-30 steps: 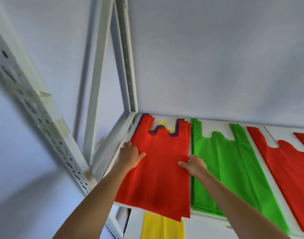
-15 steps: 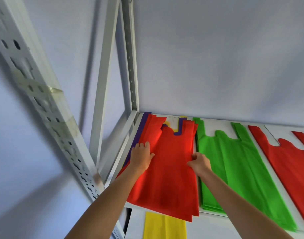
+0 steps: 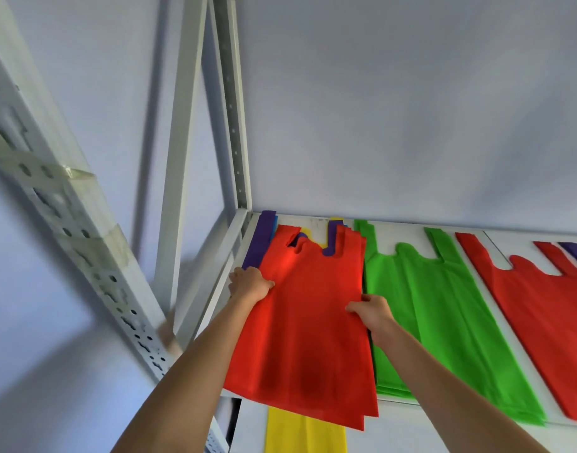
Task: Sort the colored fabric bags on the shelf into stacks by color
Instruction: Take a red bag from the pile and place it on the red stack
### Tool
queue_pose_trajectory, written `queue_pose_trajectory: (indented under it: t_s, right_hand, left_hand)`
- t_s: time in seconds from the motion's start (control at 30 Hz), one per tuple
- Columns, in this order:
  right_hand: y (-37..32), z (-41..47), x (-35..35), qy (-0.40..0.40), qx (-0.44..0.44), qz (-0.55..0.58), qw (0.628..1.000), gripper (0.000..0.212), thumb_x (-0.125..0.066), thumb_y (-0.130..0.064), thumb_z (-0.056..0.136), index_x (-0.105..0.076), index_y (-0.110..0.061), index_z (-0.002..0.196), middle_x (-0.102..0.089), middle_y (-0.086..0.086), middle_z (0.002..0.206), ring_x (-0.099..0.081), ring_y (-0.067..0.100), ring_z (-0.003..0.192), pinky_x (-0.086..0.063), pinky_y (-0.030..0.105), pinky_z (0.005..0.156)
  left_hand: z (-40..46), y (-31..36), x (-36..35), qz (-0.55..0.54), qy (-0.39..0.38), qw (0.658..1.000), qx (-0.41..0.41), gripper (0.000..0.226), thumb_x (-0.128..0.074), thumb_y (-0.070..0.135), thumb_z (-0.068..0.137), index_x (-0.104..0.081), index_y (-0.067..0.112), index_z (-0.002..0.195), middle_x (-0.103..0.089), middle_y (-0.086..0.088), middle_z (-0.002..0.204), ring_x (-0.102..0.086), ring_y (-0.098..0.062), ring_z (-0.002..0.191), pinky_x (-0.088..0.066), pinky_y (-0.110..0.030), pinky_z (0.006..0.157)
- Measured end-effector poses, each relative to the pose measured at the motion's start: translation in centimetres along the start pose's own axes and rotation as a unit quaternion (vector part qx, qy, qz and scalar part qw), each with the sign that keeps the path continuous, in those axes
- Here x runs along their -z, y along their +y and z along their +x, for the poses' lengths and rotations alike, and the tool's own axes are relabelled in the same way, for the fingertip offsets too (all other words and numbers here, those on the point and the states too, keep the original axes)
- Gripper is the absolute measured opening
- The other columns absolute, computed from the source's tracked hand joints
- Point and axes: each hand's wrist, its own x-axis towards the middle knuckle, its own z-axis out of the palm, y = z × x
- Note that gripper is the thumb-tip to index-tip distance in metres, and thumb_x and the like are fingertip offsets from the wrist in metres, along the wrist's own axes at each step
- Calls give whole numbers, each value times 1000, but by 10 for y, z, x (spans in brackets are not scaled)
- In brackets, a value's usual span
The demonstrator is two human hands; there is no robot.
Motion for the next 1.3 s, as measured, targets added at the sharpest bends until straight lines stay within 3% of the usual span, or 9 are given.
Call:
queue_pose_trajectory:
  t_s: [0.13, 0.3, 0.4, 0.5, 0.77, 0.93, 1.1, 1.23, 1.3]
  right_hand:
    - [-7, -11, 6, 46, 46, -43, 997, 7, -70, -11, 75, -63, -10, 74, -64, 9, 74, -60, 22, 72, -45, 30, 64]
    - [-6, -4, 8, 20, 46, 10, 999, 13, -70, -13, 75, -66, -8, 86, -68, 14, 85, -63, 26, 76, -54, 40, 76]
    - [-2, -5, 11, -18, 4, 94, 995, 34, -73, -9, 73, -62, -1, 104, -69, 21, 96, -66, 30, 80, -56, 46, 80]
    - [-3, -17, 13, -96, -57, 174, 978, 16, -69, -7, 80, -63, -2, 94, -69, 16, 82, -65, 24, 67, -56, 36, 69]
    - [6, -37, 13, -152, 12, 68, 986, 20, -51, -2, 92, -57, -9, 110, -63, 3, 80, -59, 14, 68, -50, 18, 53]
    - [10, -45, 25, -160, -1, 186, 969, 40, -56, 13, 83, -53, 4, 121, -65, 12, 89, -62, 23, 76, -53, 34, 70]
    - [25, -64, 34, -293, 8, 147, 945, 43, -44, 7, 92, -48, -30, 115, -64, -4, 104, -57, 21, 100, -47, 39, 89]
    - [27, -59, 32, -208, 20, 118, 971, 35, -38, 6, 91, -52, -17, 114, -63, 3, 97, -57, 17, 82, -47, 30, 73]
    - [17, -59, 39, -151, 28, 130, 980, 19, -40, 1, 92, -55, -10, 96, -60, 9, 84, -54, 17, 67, -43, 26, 62]
  left_hand:
    - [5, 3, 9, -123, -25, 992, -14, 47, -70, 28, 81, -52, 7, 119, -56, -13, 124, -56, -31, 112, -49, -38, 91]
    - [-1, -1, 27, -371, -122, 920, 35, 48, -77, 16, 78, -56, 1, 119, -65, -16, 109, -63, -28, 90, -51, -37, 80]
    - [-5, -10, 32, -387, -164, 904, 79, 55, -80, 19, 76, -57, 0, 122, -66, -15, 104, -63, -29, 90, -51, -38, 83]
    - [-9, -17, 32, -387, -177, 898, 110, 63, -81, 23, 75, -54, -1, 126, -63, -17, 120, -61, -32, 109, -48, -45, 99]
    - [-20, -22, 32, -310, -164, 934, 74, 43, -61, 15, 91, -50, 2, 130, -63, -20, 120, -62, -35, 108, -49, -50, 99]
    - [-34, -15, 42, -322, -164, 932, 32, 36, -59, 14, 92, -52, 6, 127, -63, -17, 120, -62, -33, 109, -50, -45, 98]
    - [-43, -9, 39, -297, -135, 945, -9, 31, -57, 16, 94, -55, 9, 124, -65, -13, 114, -63, -31, 105, -50, -45, 96]
    - [-46, -1, 44, -313, -115, 942, -28, 47, -58, 17, 92, -45, 13, 137, -62, -12, 123, -63, -30, 107, -51, -46, 95]
    - [-53, 11, 53, -349, -100, 931, -45, 42, -57, 14, 93, -48, 13, 134, -65, -13, 113, -65, -27, 95, -54, -40, 85]
